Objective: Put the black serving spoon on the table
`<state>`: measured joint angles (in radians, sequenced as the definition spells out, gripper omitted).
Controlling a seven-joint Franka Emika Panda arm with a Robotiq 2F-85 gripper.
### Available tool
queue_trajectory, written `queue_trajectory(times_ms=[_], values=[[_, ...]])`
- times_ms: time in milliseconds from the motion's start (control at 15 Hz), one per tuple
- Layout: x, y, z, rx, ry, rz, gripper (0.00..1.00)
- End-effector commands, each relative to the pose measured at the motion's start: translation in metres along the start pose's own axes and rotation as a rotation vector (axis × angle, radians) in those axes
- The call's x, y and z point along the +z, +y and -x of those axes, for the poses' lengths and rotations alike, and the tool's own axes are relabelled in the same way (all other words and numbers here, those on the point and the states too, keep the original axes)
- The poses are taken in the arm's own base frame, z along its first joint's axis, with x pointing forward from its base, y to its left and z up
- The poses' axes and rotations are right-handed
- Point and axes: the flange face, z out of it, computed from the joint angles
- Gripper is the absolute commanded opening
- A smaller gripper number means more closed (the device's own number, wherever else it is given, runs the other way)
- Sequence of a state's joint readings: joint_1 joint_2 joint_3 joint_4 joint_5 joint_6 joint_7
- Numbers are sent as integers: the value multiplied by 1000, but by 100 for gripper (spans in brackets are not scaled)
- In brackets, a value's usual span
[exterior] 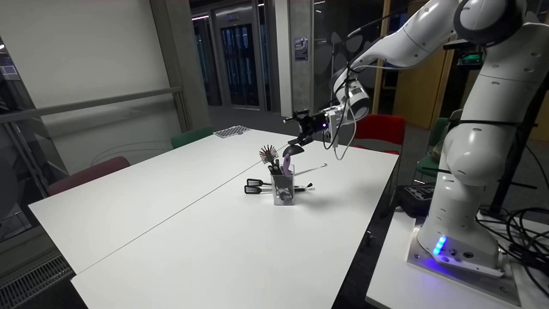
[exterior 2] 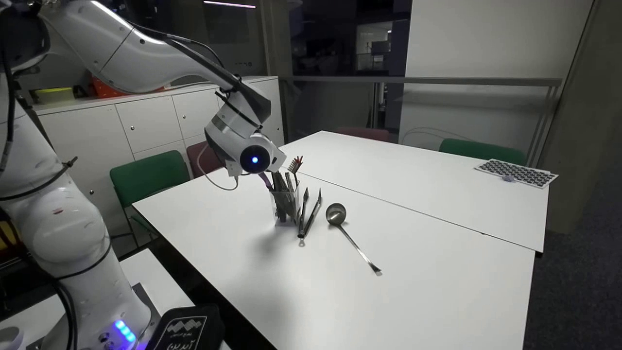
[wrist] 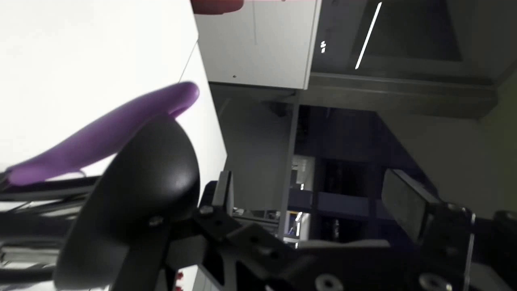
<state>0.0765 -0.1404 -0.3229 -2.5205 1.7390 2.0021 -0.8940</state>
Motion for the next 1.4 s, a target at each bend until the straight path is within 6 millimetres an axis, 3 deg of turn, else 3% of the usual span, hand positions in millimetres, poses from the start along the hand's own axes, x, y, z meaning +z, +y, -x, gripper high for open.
queue_trajectory(times_ms=[0,333,467,933,1333], values=[[-9,16,17,-44,-1,-139,100],[-66,30,41,-106,90,-218,100],[-77,36,45,-115,107,-229,100],[-47,48,53,-81,10,-318,100],[-34,80,71,11,-57,-340,100]])
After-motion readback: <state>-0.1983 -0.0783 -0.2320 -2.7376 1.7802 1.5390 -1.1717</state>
